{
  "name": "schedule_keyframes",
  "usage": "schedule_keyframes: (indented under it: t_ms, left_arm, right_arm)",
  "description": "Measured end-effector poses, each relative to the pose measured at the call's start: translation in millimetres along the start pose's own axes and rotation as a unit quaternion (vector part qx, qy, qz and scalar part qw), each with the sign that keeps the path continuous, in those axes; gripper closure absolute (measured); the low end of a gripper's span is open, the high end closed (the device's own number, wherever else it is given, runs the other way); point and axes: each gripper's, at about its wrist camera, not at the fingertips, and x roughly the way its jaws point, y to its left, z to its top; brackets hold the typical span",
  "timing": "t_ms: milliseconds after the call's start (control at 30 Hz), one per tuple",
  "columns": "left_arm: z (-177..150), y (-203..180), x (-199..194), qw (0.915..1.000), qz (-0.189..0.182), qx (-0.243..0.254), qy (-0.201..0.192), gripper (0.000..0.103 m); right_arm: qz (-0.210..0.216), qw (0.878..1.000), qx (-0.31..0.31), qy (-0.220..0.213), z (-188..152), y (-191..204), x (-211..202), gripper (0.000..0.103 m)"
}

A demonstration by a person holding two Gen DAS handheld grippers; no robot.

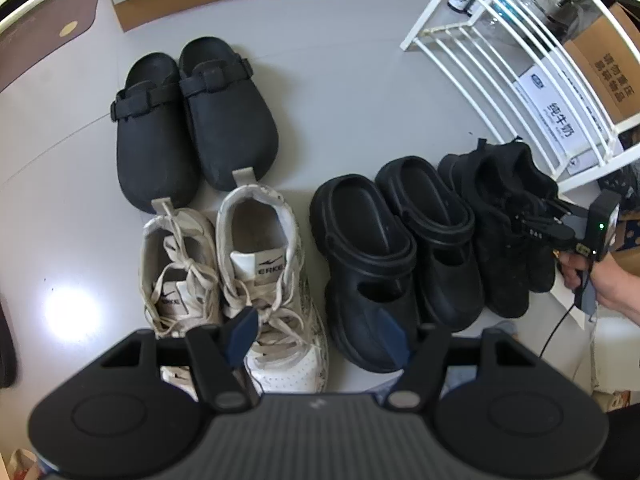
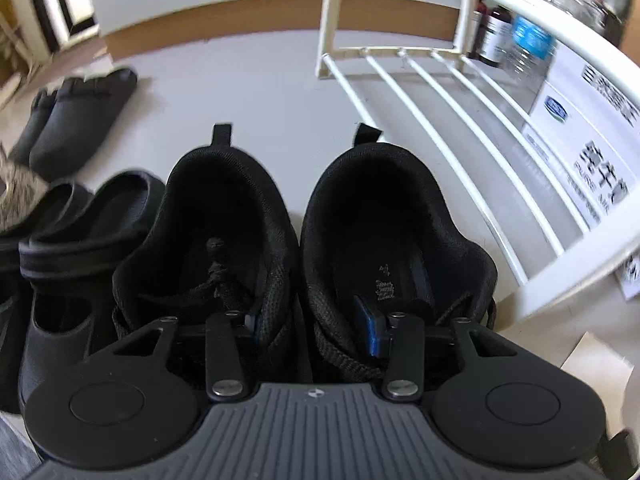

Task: Organize scattered shoes
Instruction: 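Close the right tool on both sneaker heels and lift them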

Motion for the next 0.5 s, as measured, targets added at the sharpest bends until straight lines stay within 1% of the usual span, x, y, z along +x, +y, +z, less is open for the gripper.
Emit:
schedule_keyframes:
  t_ms: [100,167,233,333,500]
  left_arm:
    - [-0.7,3.7,1.3,0.9999,0.001,-0.009,0.005,0.034]
    - [-2.2,5.8,2.7,0.9998,0.0,-0.013,0.012,0.033]
    - [-4.0,7.3,2.0,0.9998,-0.004,-0.016,0.014,0.032]
    - [-6.2,8.8,-0.3,0.9997,-0.009,-0.018,0.015,0.031]
    - [-10.1,7.8,-8.8,0.9998,-0.012,-0.012,0.005,0.029]
  right_arm:
    - [-0.001,1.0,-0.006,0.008,2.5,2.3,2.3,0.056]
    - [-0.002,1.0,-0.008,0.012,2.8,3.0,3.0,0.062]
    - [-0.001,1.0,-0.019,0.012,2.2,5.1,1.2,0.072]
    - [-0.005,1.0,-0.026,0.011,2.3,7.7,-2.0,0.077]
    - [-0.008,0.999,-0.035,0.01,3.5,10.6,-7.4,0.08]
